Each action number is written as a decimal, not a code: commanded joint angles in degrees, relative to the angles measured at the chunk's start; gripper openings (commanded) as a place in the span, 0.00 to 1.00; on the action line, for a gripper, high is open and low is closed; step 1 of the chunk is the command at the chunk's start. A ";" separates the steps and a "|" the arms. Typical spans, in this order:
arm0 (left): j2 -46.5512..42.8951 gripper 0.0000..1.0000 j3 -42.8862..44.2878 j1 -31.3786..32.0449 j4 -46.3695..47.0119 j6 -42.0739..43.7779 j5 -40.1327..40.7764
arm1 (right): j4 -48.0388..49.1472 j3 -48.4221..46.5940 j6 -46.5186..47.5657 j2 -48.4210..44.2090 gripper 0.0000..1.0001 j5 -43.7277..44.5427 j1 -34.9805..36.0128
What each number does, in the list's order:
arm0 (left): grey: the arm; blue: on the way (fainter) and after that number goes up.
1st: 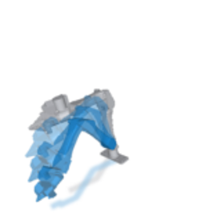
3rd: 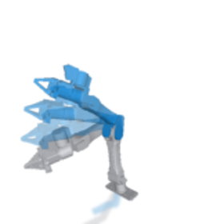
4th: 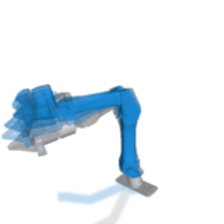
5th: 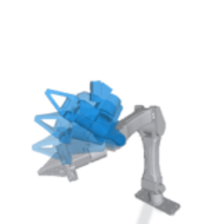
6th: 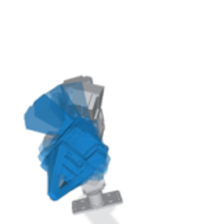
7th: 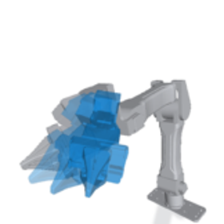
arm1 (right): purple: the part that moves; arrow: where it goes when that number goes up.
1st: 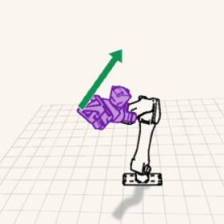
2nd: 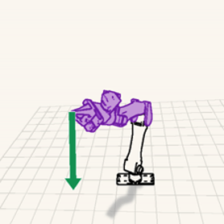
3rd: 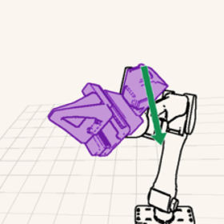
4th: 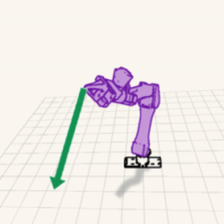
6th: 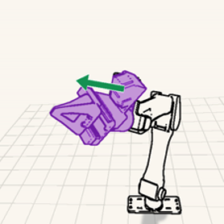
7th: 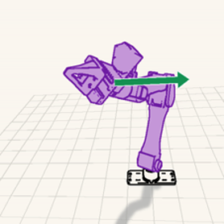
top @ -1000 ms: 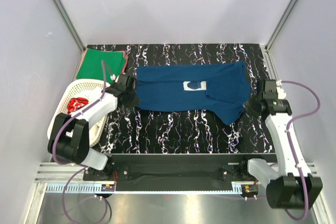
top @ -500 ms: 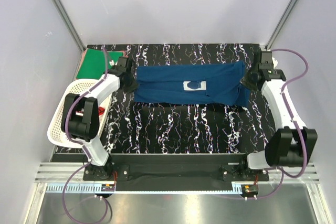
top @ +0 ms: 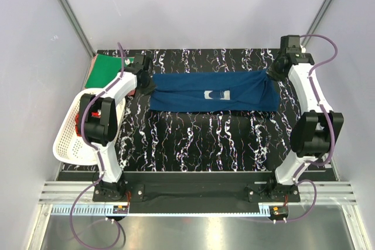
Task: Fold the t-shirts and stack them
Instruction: Fold the tshirt
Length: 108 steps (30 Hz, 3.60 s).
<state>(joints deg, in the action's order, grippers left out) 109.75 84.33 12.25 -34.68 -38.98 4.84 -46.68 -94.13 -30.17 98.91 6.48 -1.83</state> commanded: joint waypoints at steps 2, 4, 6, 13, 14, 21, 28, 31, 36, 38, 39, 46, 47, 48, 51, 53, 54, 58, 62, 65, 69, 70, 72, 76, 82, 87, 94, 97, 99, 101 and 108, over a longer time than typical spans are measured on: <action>2.39 0.00 4.25 -0.83 -1.18 1.36 1.40 | -1.57 -4.83 1.43 2.59 0.00 0.55 0.16; 3.18 0.00 5.13 -1.00 -1.79 1.36 1.40 | -1.84 -6.15 1.61 4.26 0.00 0.64 0.16; 4.15 0.00 6.28 -1.26 -2.06 1.45 1.57 | -2.36 -8.43 2.05 6.10 0.00 0.64 0.07; 5.91 0.00 8.74 -1.44 -3.12 1.54 2.80 | -3.42 -13.62 2.49 9.72 0.00 0.55 0.07; 6.34 0.00 9.00 -1.44 -3.20 1.63 2.89 | -3.34 -14.15 2.49 10.07 0.00 0.55 -0.02; 8.46 0.00 12.17 -1.44 -4.26 1.80 3.68 | -4.04 -18.19 3.28 14.72 0.00 0.55 -0.11; 11.09 0.00 14.71 -1.44 -4.96 1.72 4.12 | -3.24 -20.56 2.75 17.10 0.00 -1.12 -0.20; 12.15 0.00 15.95 -1.44 -5.40 1.72 4.47 | -4.04 -21.80 3.28 18.51 0.00 -0.59 -0.28; 13.64 0.00 18.66 -1.53 -7.07 1.54 5.88 | -4.21 -22.06 2.93 18.68 0.00 0.64 -0.28; 14.17 0.00 19.37 -1.53 -7.95 1.54 6.23 | -4.30 -22.59 2.49 18.51 0.00 1.25 -0.28; 14.26 0.00 19.46 -1.53 -8.04 1.54 6.58 | -4.13 -22.77 2.31 18.42 0.00 1.51 -0.28; 15.66 0.00 21.04 -1.53 -8.65 1.19 6.15 | -2.63 -24.88 1.43 20.00 0.00 -1.73 -0.28; 15.84 0.00 21.48 -1.53 -8.83 1.19 6.06 | -2.54 -24.79 1.35 20.52 0.00 -2.26 -0.28; 16.02 0.00 21.66 -1.53 -9.09 1.28 6.06 | -2.28 -24.79 1.43 20.79 0.00 -2.44 -0.28; 16.46 0.11 22.27 -1.53 -9.53 1.36 5.97 | -2.19 -24.70 1.61 22.02 0.00 -3.23 -0.28; 15.84 0.27 22.89 -1.53 -10.06 1.36 5.97 | -2.02 -24.44 1.78 22.72 0.00 -4.36 -0.28; 14.80 0.28 22.89 -1.53 -10.15 1.54 5.97 | -1.75 -24.18 1.70 22.90 0.00 -4.63 -0.28; 10.67 0.37 22.36 -1.53 -9.18 1.80 6.32 | -1.31 -24.61 1.43 24.13 0.00 -5.95 -0.28; 6.97 0.40 20.61 -1.27 -7.52 2.77 5.18 | -1.14 -25.67 0.91 25.80 0.01 -8.13 -0.28; 5.12 0.40 16.58 -1.09 -5.93 3.21 3.60 | -1.22 -26.37 0.38 26.94 0.00 -9.72 -0.28; 3.98 0.40 11.21 -0.74 -4.62 3.91 2.72 | -1.22 -26.46 -0.06 27.39 0.00 -9.82 -0.28; 3.11 0.40 9.81 -0.65 -3.65 4.09 2.54 | -1.14 -26.29 -0.06 27.30 0.00 -9.82 -0.28; 2.40 0.40 6.03 -0.47 -1.46 4.53 0.80 | -1.05 -26.11 -0.06 27.04 0.00 -9.73 -0.28; 2.48 0.40 3.04 0.84 -1.45 5.76 1.92 | -1.40 -26.28 0.11 27.03 0.00 -9.56 -0.28; 1.95 0.40 -2.15 2.25 0.75 5.76 2.98 | -1.49 -26.28 -0.24 26.86 0.00 -9.20 -0.46; 3.36 0.25 -2.95 2.34 0.14 6.02 3.77 | -1.31 -26.46 -0.85 26.94 0.00 -9.73 -0.55; 1.25 0.00 -4.88 2.34 -1.36 6.99 8.08 | -0.70 -29.00 -3.49 29.58 0.00 -13.16 -1.51; 0.20 0.00 -6.81 2.34 -0.92 6.90 8.17 | -0.70 -30.85 -4.19 32.38 0.01 -14.47 -1.78; 0.02 0.00 -7.95 2.43 -0.92 6.81 8.08 | -0.26 -31.81 -4.54 33.53 0.04 -15.18 -1.87; -0.15 0.00 -8.48 2.51 -0.83 6.73 7.90 | 0.44 -32.26 -4.54 35.11 0.06 -16.84 -1.87; -1.91 0.10 -9.01 3.13 -1.01 7.08 7.64 | 5.27 -33.49 -4.89 37.75 0.29 -22.91 -1.95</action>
<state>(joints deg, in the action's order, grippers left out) 110.91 75.46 15.09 -36.18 -32.58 11.03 -45.67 -124.40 -34.76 136.57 -11.73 -3.66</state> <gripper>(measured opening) 0.051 0.256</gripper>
